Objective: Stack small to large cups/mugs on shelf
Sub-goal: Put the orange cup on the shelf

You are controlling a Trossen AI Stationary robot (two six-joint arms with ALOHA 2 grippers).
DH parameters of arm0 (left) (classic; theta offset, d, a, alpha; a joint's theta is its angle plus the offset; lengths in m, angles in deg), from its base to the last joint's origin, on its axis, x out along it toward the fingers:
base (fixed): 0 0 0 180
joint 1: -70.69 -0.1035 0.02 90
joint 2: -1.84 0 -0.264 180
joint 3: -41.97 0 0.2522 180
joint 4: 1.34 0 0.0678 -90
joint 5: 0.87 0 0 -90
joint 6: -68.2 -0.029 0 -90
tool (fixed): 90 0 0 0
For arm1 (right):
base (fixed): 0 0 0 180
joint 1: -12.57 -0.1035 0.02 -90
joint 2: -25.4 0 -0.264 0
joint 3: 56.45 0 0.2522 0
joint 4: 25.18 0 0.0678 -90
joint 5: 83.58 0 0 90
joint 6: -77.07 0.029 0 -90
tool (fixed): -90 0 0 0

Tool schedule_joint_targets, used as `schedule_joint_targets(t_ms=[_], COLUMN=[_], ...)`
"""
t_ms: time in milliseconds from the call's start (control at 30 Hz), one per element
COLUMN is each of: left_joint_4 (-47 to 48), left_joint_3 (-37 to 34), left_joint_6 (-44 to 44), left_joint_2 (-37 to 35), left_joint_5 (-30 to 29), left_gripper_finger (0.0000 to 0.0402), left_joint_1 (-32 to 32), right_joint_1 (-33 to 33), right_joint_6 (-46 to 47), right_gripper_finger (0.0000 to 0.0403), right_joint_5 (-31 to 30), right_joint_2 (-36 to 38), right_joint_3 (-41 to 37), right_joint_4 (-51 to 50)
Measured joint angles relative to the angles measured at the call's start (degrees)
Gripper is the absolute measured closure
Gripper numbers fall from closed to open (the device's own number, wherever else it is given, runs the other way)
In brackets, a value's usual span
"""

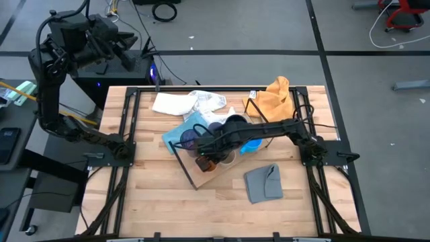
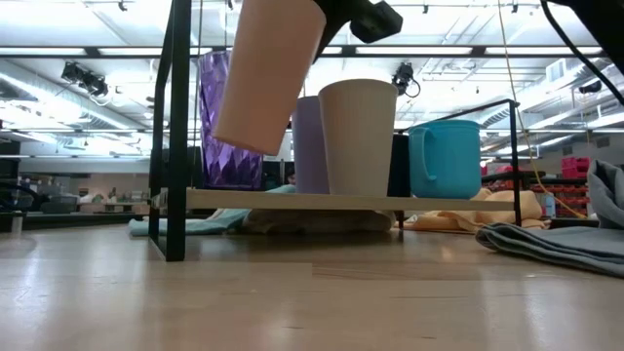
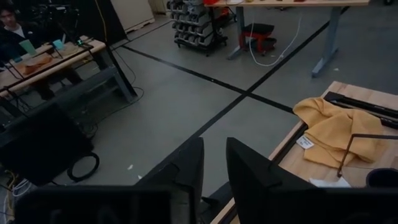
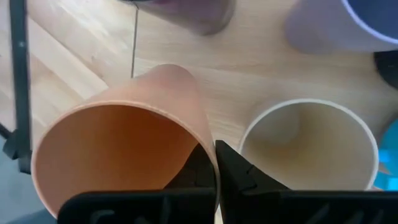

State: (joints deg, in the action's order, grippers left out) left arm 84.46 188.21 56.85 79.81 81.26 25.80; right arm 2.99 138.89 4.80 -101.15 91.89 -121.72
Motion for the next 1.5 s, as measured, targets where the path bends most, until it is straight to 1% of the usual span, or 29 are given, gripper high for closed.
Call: schedule_joint_targets(t_ms=[367,567,733,900,1067,1200,1500], left_joint_4=[-0.5,-0.6,-0.7,-1.1,-1.1,-1.1,-1.1], left_joint_3=[0.0,0.0,0.0,0.0,0.0,0.0,0.0], left_joint_6=[0.0,0.0,0.0,-0.3,-0.3,-0.5,-0.7], left_joint_2=[0.0,0.0,0.0,0.0,0.0,0.0,0.0], left_joint_5=[0.0,0.0,0.0,0.0,0.0,0.0,0.0], left_gripper_finger=[0.033,0.0323,0.032,0.0326,0.033,0.0326,0.032], left_joint_1=[0.0,0.0,0.0,0.0,0.0,0.0,0.0], right_joint_1=[-0.1,-0.2,-0.3,-0.7,-1.1,-1.4,-1.1], right_joint_6=[0.2,1.0,1.5,2.1,1.9,1.4,1.0], right_gripper_finger=[0.0403,0.0403,0.0403,0.0403,0.0403,0.0403,0.0403], right_joint_5=[-1.2,-2.0,-1.7,-1.0,0.1,1.3,-0.3], right_joint_2=[-0.2,-0.2,-0.2,-0.2,-2.3,-3.9,-3.5], right_joint_3=[0.0,0.0,0.0,0.0,0.0,0.0,0.0], right_joint_4=[-0.2,0.4,1.8,2.1,2.6,2.7,1.7])
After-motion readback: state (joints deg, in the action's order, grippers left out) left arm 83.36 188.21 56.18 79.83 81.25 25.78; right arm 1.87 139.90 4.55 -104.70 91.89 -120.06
